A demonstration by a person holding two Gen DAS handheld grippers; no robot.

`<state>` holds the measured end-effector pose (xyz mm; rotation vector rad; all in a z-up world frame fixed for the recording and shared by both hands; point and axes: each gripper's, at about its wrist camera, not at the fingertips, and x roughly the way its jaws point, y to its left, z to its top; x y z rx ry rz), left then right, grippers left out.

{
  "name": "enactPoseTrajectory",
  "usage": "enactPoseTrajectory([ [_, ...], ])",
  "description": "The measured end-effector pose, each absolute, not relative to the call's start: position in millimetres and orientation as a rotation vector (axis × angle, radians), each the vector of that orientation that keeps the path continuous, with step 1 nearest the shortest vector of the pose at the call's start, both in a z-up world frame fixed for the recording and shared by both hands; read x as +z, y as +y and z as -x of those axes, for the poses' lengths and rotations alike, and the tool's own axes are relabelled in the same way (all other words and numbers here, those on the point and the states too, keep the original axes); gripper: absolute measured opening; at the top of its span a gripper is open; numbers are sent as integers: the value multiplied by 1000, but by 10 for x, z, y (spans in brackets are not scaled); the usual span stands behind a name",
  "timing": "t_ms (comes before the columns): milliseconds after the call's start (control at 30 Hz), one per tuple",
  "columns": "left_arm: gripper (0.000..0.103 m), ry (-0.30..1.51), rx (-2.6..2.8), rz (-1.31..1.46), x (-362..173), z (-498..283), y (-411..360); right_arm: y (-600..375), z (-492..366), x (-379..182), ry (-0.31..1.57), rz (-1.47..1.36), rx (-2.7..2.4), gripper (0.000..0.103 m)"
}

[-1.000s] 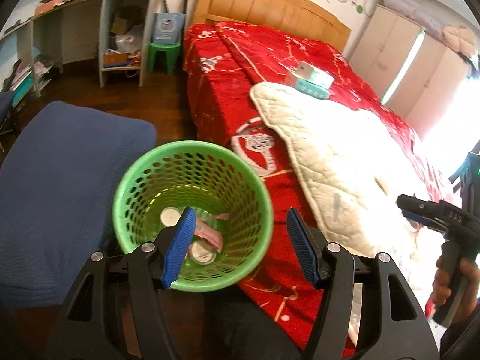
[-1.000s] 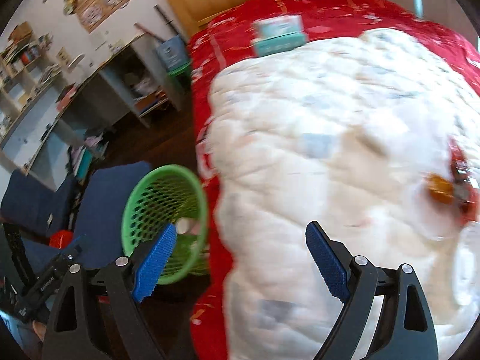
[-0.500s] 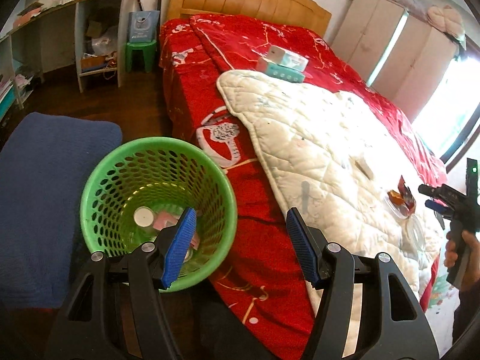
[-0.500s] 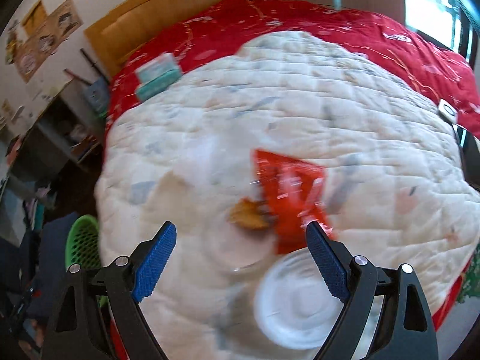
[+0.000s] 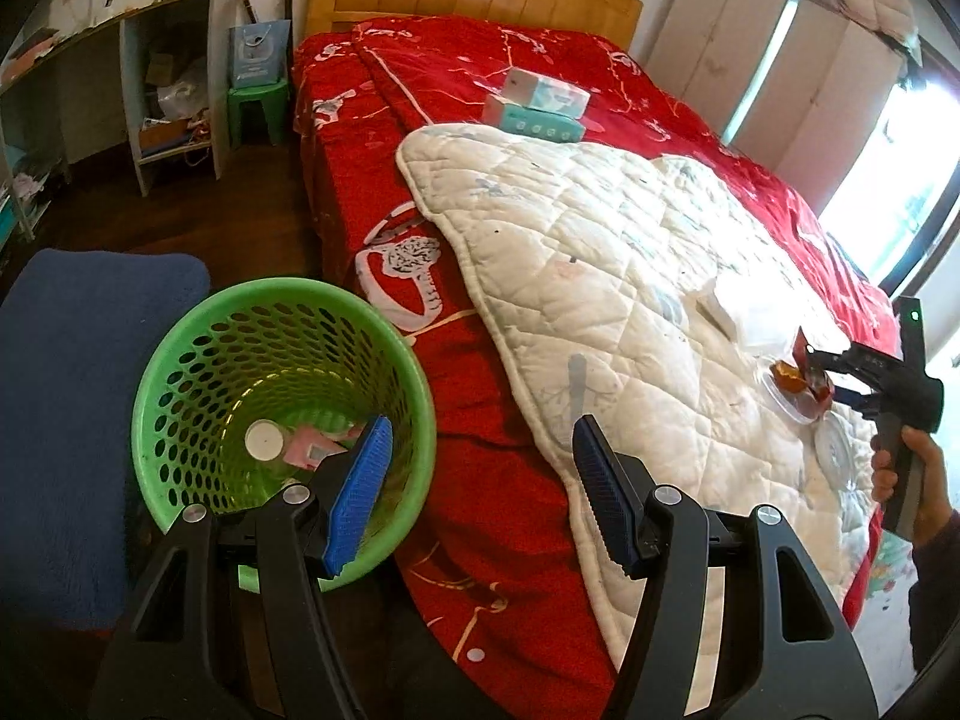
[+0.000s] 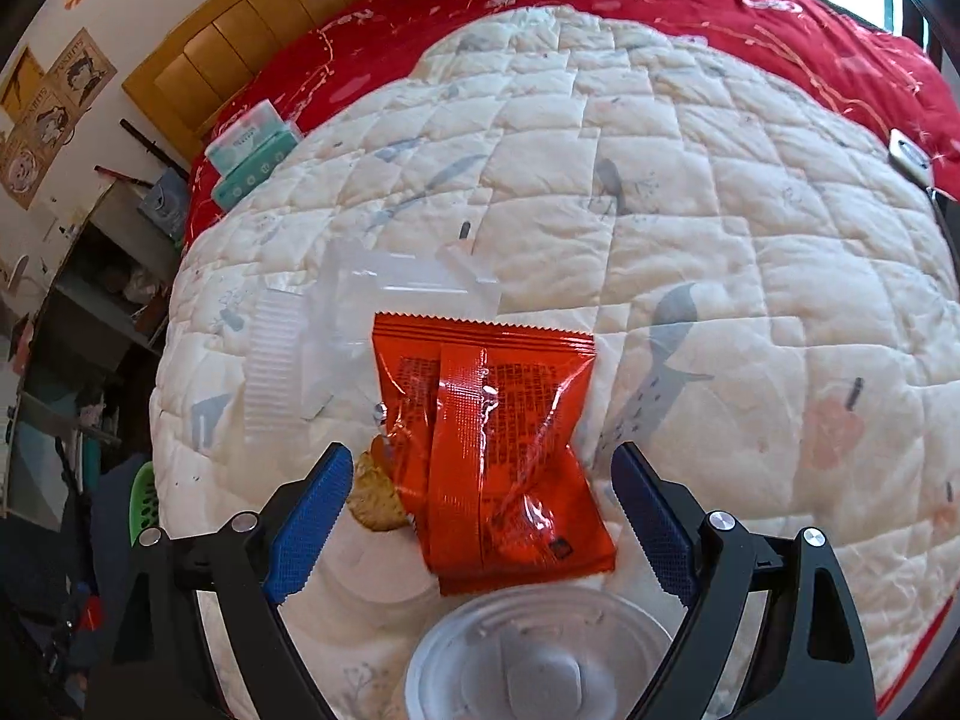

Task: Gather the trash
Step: 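Return the right tool to the bed and grasp the orange snack wrapper, then grasp the clear plastic container with the left tool while the right tool holds the orange wrapper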

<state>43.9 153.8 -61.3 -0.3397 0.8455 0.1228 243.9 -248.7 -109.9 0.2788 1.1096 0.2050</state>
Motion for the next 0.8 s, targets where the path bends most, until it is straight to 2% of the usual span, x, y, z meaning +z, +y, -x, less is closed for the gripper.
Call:
enactPoseTrajectory([
  [200, 63, 864, 113, 329, -651, -511, 1468, -2498, -2489, -1180, 1115, -274, 205, 83],
  [433, 63, 870, 72, 306, -634, -653, 1276, -2498, -2456, -1154, 1110, -194, 185, 53],
  [800, 63, 878, -46, 249, -579, -885, 768, -2700, -2277, -807, 1022, -235, 205, 51],
])
